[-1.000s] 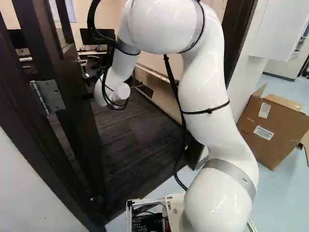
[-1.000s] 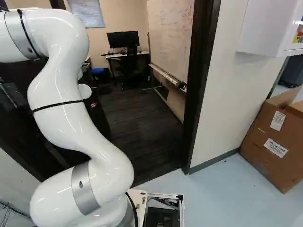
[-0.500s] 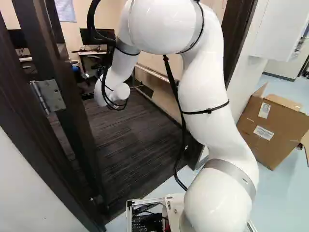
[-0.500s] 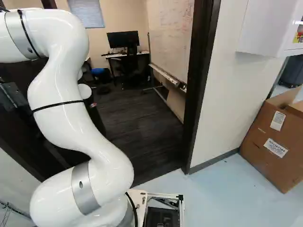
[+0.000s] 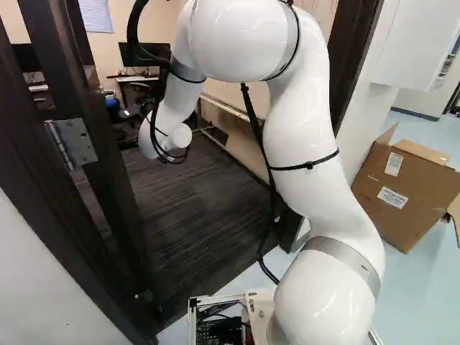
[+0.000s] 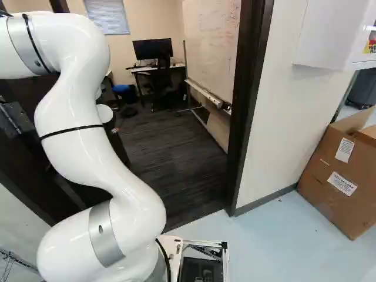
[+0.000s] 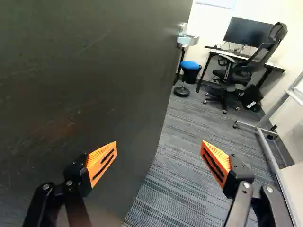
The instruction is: Open the door and move inside
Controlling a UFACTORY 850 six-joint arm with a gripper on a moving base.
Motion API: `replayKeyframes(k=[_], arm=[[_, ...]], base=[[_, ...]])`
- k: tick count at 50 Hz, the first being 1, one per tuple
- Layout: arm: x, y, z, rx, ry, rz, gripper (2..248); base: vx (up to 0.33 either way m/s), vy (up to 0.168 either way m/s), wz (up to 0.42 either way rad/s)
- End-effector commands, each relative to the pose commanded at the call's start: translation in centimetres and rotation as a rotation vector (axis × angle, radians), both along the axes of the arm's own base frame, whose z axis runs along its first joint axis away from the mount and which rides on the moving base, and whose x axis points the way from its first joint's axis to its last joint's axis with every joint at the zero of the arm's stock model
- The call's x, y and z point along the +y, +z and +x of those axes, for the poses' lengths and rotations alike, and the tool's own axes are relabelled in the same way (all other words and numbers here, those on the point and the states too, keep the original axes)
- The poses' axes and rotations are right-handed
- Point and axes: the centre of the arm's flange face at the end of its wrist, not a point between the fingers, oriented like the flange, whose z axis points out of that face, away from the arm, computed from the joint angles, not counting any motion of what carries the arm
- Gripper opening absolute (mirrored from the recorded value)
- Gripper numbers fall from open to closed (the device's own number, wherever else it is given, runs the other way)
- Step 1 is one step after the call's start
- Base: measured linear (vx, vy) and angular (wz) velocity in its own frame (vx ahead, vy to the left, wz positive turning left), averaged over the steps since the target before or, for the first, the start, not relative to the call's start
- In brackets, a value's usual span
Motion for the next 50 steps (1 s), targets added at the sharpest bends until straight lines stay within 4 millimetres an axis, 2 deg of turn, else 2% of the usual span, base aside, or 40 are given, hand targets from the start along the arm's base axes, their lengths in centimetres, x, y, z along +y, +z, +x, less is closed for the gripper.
replayKeyframes(k=[50], arm=[[4.1,-0.5,-0.1,-0.058,0.147,-0.042,247]], base=[[0.000,0.000,0.000]])
